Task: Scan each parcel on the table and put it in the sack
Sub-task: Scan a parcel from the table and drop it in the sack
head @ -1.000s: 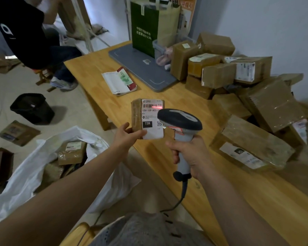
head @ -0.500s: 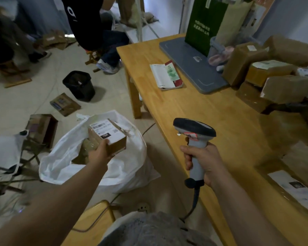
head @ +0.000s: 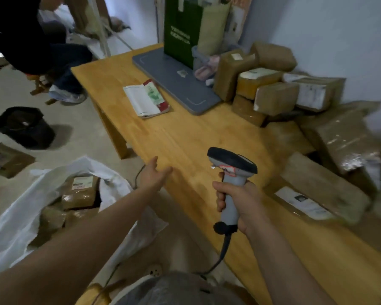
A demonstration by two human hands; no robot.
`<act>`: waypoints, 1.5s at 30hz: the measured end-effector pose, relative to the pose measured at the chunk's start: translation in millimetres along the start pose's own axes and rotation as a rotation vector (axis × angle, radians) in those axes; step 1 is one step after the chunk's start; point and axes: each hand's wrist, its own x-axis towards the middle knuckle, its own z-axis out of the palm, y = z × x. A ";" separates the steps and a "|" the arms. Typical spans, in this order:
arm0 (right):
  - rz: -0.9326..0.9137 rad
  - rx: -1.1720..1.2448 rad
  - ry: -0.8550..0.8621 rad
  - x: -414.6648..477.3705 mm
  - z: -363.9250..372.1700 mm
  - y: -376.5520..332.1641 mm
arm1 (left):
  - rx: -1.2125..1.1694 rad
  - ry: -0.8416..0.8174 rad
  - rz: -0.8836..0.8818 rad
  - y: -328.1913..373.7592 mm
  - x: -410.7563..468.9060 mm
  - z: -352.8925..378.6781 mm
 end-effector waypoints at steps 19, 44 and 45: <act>-0.083 0.261 0.455 -58.8 -181.4 23.0 | 1.054 -0.701 0.807 196.3 -51.2 221.1; 0.281 0.570 0.029 -14.3 -87.7 10.9 | 0.283 -0.193 0.225 76.1 -23.3 40.3; 0.274 0.582 0.044 -13.6 -86.7 11.2 | 0.288 -0.190 0.237 76.3 -24.2 41.2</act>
